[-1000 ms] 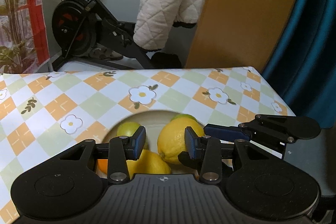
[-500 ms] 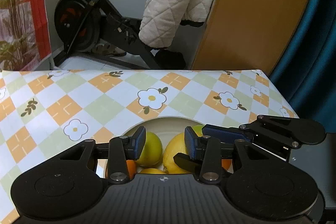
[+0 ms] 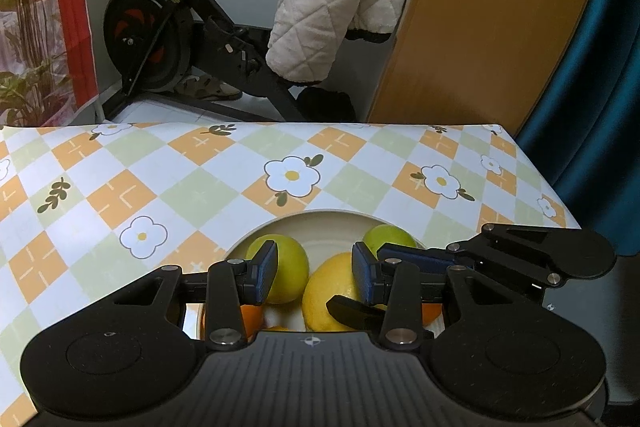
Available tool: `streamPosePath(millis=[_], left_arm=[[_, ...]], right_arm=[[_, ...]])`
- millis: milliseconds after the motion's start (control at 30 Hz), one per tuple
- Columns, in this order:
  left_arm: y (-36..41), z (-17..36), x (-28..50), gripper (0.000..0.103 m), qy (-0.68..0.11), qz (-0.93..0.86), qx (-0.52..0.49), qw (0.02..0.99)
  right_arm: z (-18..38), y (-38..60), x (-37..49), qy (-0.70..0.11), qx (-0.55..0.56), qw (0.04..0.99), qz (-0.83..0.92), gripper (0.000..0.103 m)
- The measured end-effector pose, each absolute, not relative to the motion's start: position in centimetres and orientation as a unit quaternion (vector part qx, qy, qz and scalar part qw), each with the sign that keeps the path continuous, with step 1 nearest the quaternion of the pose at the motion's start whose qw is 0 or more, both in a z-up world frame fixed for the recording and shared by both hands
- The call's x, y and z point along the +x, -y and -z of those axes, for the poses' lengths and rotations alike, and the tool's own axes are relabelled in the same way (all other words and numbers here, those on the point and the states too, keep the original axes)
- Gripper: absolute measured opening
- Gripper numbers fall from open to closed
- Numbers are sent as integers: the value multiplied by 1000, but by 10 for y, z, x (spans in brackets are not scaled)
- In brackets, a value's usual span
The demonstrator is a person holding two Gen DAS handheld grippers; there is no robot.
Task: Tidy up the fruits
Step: 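Open the left tool to release the lemon onto the plate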
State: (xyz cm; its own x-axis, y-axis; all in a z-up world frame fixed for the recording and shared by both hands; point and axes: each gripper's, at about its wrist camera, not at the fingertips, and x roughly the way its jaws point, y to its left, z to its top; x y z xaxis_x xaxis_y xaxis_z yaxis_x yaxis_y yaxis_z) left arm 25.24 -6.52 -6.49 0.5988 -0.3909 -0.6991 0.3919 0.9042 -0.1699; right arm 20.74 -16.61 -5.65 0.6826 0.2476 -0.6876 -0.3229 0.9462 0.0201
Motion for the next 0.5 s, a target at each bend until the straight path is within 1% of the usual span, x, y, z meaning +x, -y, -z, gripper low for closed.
streamPosePath(millis=[300,500], left_arm=[[59,62,248,43,-388,204,6,899],[45,58,239,44,-386,191,6,903]], right_arm=[[56,164,205,-375,-56,913,-149,38],[51,167,201,-383,-60,912,-131,43]])
